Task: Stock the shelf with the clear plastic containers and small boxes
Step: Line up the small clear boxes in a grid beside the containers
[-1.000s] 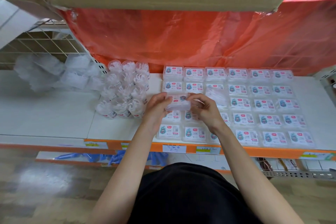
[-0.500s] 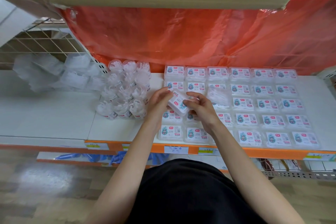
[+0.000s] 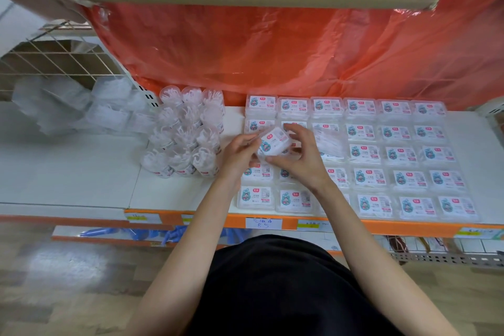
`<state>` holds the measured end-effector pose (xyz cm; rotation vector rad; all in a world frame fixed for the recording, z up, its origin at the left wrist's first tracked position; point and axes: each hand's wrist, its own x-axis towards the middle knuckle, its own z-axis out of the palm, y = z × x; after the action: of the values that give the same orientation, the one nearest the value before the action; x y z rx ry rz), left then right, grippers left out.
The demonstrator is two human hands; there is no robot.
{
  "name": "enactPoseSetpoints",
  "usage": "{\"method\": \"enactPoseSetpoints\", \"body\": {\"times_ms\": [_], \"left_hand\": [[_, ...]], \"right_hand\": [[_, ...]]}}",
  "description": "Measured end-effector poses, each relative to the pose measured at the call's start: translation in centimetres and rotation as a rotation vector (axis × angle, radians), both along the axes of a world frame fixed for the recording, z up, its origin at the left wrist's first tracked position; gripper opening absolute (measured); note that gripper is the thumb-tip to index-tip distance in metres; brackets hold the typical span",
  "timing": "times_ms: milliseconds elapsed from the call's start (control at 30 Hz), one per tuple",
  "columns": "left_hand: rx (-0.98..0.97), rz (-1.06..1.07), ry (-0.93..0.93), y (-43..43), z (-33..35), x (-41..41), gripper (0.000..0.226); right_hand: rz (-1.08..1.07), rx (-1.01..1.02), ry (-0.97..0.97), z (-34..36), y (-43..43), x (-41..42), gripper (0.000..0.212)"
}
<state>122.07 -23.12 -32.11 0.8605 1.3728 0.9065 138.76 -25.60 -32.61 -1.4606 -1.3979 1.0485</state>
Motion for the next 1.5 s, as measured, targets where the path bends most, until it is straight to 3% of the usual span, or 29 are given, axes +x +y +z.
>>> {"method": "enactPoseSetpoints", "body": {"times_ms": [133,300,400,500,567,633,800,1133,1400,1500], "left_hand": [[-0.009,-0.061,0.055,0.3,0.1,0.0,0.017],[0.077,-0.053,0.226,0.5,0.0,0.3,0.022],[0.241,-0.024,0.433,-0.1,-1.0,0.5,0.029],[0.35,-0.091,0.802,-1.0,-3.0,0.6,0.035],[0.419,-0.147,1.019,-1.9,-4.0,0.7,0.037],[0.497,-0.188,1.119,-2.6,-4.5,0.8,0.04],[0.497,-0.214,1.177,-3.2,-5.2,1.1,0.044],[0.492,-0.252,1.249,-3.2,-5.3,1.3,0.042],[0.499,-0.254,1.253,-3.3,-5.1,1.1,0.043],[0.5,-0.237,1.272,-3.0,-5.1,1.0,0.042]], "right_hand": [[0.18,0.044,-0.219,0.3,0.8,0.4,0.067],[0.174,0.096,-0.291,-0.1,1.1,0.4,0.058],[0.044,0.112,-0.336,-0.3,1.6,0.4,0.061],[-0.135,0.147,-0.36,-0.5,2.7,-0.4,0.063],[-0.146,0.141,-0.408,-0.5,3.8,-1.2,0.062],[-0.097,0.133,-0.504,-0.4,5.0,-2.1,0.061],[0.041,0.145,-0.615,-0.2,7.1,-3.5,0.058],[0.055,0.175,-0.82,-1.2,7.2,-3.7,0.041],[0.058,0.129,-0.685,-1.0,6.8,-3.4,0.042],[-0.106,0.153,-0.505,0.0,5.1,-2.3,0.031]]}}
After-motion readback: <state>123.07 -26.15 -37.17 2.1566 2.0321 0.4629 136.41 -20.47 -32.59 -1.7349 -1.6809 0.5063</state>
